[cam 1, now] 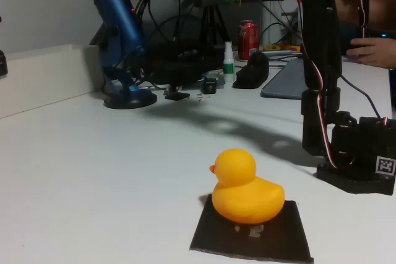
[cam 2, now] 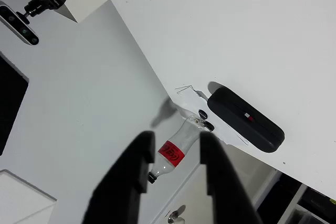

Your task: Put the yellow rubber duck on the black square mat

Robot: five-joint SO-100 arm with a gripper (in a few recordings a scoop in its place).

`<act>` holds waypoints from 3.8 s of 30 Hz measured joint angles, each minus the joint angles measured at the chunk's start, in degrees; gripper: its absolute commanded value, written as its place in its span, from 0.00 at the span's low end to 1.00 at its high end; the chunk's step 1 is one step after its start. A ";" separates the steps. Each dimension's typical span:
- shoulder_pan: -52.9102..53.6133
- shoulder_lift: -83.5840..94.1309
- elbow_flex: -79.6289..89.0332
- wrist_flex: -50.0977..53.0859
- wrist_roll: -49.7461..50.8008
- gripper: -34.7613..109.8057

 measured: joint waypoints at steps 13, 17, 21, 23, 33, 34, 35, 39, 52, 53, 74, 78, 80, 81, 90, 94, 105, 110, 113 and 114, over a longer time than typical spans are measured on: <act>-6.15 1.41 3.16 -0.18 1.49 0.30; -6.50 1.49 3.52 -0.18 2.11 0.30; -6.50 1.41 3.78 -0.18 2.11 0.30; -6.50 1.41 3.69 -0.18 2.11 0.30; -6.50 1.49 3.87 -0.35 2.11 0.30; -6.59 2.46 4.04 -0.35 2.11 0.30; -6.59 4.57 4.48 -0.35 2.11 0.30; -6.50 16.70 7.38 -0.70 2.11 0.30; -6.94 40.17 50.80 -12.66 1.93 0.30; -6.94 42.98 55.90 -15.29 2.11 0.30; -6.94 79.37 129.64 -56.87 1.93 0.30; -6.94 85.17 133.33 -56.95 2.11 0.30; -6.86 87.19 133.59 -56.87 2.11 0.30; -6.86 87.01 133.59 -56.78 2.11 0.30; -7.12 87.63 133.77 -56.78 2.11 0.30; -7.12 87.63 133.77 -56.78 2.11 0.30; -7.12 87.63 133.77 -56.78 2.11 0.30; -7.12 87.63 133.77 -56.78 2.11 0.30; -7.12 87.63 133.77 -56.78 2.11 0.30; -7.12 87.63 133.77 -56.78 2.11 0.30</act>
